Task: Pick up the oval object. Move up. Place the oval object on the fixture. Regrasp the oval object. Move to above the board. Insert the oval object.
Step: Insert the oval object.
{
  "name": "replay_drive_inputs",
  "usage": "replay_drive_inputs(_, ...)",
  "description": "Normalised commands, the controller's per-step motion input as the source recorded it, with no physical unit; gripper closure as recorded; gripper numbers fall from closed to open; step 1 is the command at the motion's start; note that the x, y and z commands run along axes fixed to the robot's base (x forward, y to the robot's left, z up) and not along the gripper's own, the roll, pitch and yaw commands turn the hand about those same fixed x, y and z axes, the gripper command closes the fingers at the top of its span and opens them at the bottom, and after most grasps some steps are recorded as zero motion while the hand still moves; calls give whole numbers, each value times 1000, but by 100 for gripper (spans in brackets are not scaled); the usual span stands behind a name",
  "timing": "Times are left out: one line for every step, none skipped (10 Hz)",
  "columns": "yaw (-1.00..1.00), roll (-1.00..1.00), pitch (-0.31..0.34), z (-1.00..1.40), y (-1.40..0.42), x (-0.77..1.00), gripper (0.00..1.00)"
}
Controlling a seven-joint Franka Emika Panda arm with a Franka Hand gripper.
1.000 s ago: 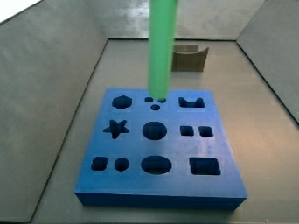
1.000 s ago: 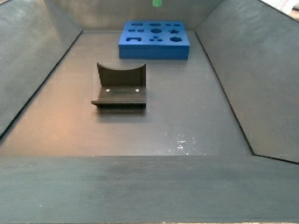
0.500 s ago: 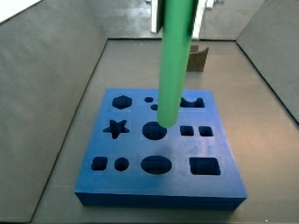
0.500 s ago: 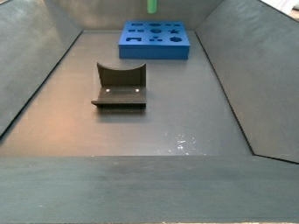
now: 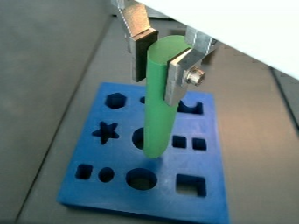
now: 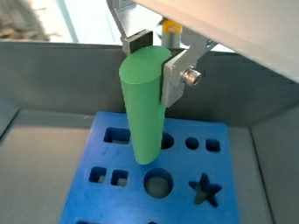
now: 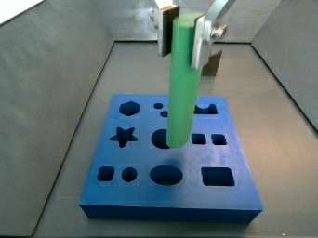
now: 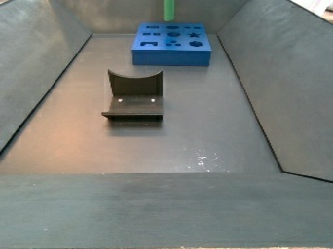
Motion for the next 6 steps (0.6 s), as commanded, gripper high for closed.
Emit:
replay_drive_inputs(-1000, -66, -89, -229, -11, 0, 100)
replay_drive_inputs(-1000, -67, -84, -223, -9, 0, 100)
replay_drive_inputs(-1000, -66, -84, -220, -11, 0, 100)
replay_drive_inputs(-1000, -67, -84, -220, -9, 0, 100)
replay_drive_inputs(-1000, -61, -79, -206, -14, 0, 100)
replay_drive_inputs(-1000, -54, -67, -169, -14, 0, 100)
